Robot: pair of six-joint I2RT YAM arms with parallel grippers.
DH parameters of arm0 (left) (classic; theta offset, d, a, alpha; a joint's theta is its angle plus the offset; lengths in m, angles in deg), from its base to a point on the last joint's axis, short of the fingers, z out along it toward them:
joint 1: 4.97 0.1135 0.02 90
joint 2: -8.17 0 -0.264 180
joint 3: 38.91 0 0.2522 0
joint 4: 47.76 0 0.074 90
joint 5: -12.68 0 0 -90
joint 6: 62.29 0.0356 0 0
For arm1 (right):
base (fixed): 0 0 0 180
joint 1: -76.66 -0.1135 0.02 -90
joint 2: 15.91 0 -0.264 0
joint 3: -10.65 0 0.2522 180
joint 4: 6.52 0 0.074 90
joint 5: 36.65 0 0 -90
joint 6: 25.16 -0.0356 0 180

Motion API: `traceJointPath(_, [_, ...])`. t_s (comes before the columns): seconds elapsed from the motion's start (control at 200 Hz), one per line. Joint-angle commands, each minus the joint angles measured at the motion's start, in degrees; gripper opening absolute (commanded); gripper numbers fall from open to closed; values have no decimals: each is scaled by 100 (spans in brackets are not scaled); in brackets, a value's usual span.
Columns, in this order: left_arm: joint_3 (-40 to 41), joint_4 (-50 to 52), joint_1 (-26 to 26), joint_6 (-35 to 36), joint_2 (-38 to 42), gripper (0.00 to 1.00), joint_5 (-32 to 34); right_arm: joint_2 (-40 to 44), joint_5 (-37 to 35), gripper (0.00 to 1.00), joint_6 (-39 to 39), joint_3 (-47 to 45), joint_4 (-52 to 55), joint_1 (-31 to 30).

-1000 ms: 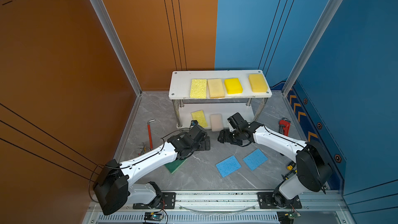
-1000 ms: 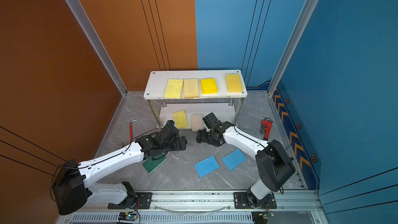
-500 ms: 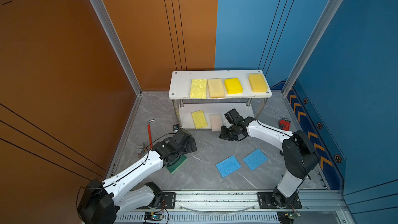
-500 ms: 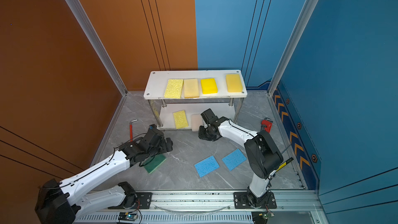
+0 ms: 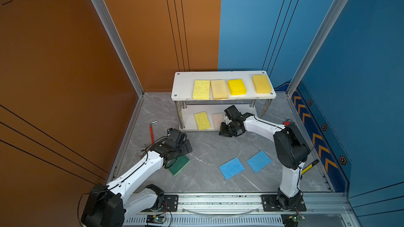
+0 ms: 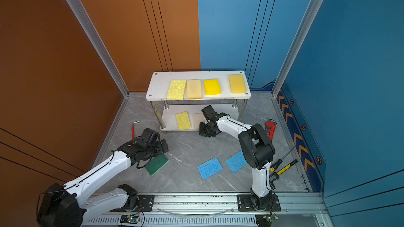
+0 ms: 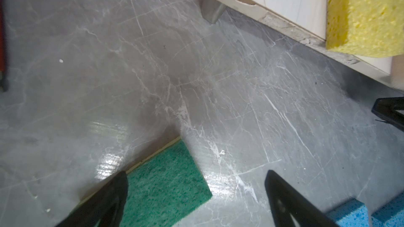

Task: Arrange cleaning sponges on a shelf
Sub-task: Move the cleaning sponge to the shelf.

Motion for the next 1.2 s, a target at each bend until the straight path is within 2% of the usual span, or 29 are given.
traceJointPath(0.0, [89,164,198,129,122,98,-305,-245,161,20,43,266,50,-22])
traceJointPath(0.315, [-135,401,358,516,17,98,-391,-375,231,20,-74,465,85,-153])
traceJointPath(0.495, [-238,451,381,594,11,99,-423,363,-31,21,-103,-9,64,-294])
traceJointPath(0.756, [-346,453,551,775,-93,99,-657,1236,-139,21,-718,-1047,-1070,-74])
traceJointPath(0.976, [-453,527,818,922,-45,99,-916,1336,-552,20,-963,-1045,-1626,-7])
traceJointPath(1.196, [-474,742,1065,1138,25,99,-1028,1373,-633,20,-1120,-1077,-1955,53])
